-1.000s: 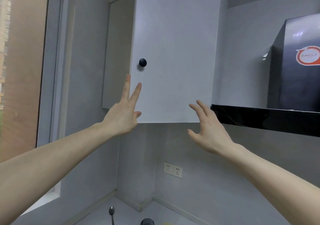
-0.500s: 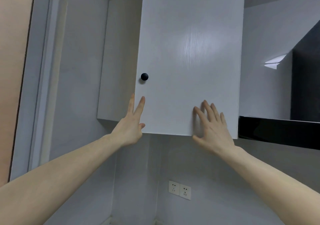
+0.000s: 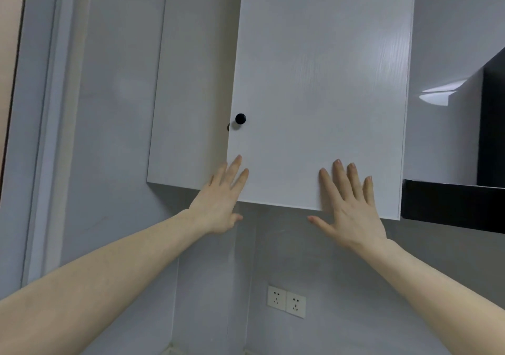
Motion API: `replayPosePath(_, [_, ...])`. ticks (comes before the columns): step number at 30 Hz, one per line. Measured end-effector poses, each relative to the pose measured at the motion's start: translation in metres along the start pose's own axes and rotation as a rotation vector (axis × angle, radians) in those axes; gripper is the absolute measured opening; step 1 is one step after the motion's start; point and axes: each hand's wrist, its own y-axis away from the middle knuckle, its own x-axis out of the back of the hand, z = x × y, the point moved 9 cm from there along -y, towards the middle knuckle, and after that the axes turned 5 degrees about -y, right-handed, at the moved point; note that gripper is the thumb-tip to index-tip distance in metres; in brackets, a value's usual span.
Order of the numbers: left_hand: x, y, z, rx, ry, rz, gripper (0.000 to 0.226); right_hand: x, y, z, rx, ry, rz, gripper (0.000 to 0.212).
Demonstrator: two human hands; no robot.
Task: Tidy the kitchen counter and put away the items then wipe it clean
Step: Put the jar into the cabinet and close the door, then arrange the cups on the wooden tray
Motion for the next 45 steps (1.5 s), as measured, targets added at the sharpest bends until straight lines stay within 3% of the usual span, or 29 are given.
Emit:
replayPosePath(4, [-0.017,-0.018,0.012,-0.054,-0.055,-0.046,0.122,-0.008,-0.004,0.001,-0.004,0.035,0.009,0.104])
replayPosePath(9, [-0.031,-0.034,0.025,0.002,0.003,-0.114,0.132,-0.018,-0.005,0.006,0.022,0.076,0.004,0.106])
replayPosePath(23, [-0.065,-0.044,0.045,-0.014,0.019,-0.311,0.125,-0.036,-0.010,0.012,-0.003,0.130,0.038,0.108])
replayPosePath(37, [-0.083,-0.035,0.050,0.023,0.171,-0.313,0.124,-0.040,-0.011,0.006,-0.006,0.123,0.054,0.119])
replayPosePath(41, [-0.086,-0.020,0.055,0.015,0.165,-0.393,0.118,-0.047,-0.005,-0.006,-0.040,0.082,-0.027,0.125])
replayPosePath(45, [-0.093,0.023,0.072,-0.067,0.151,-0.433,0.116,-0.067,0.028,-0.046,0.024,-0.066,-0.249,0.108])
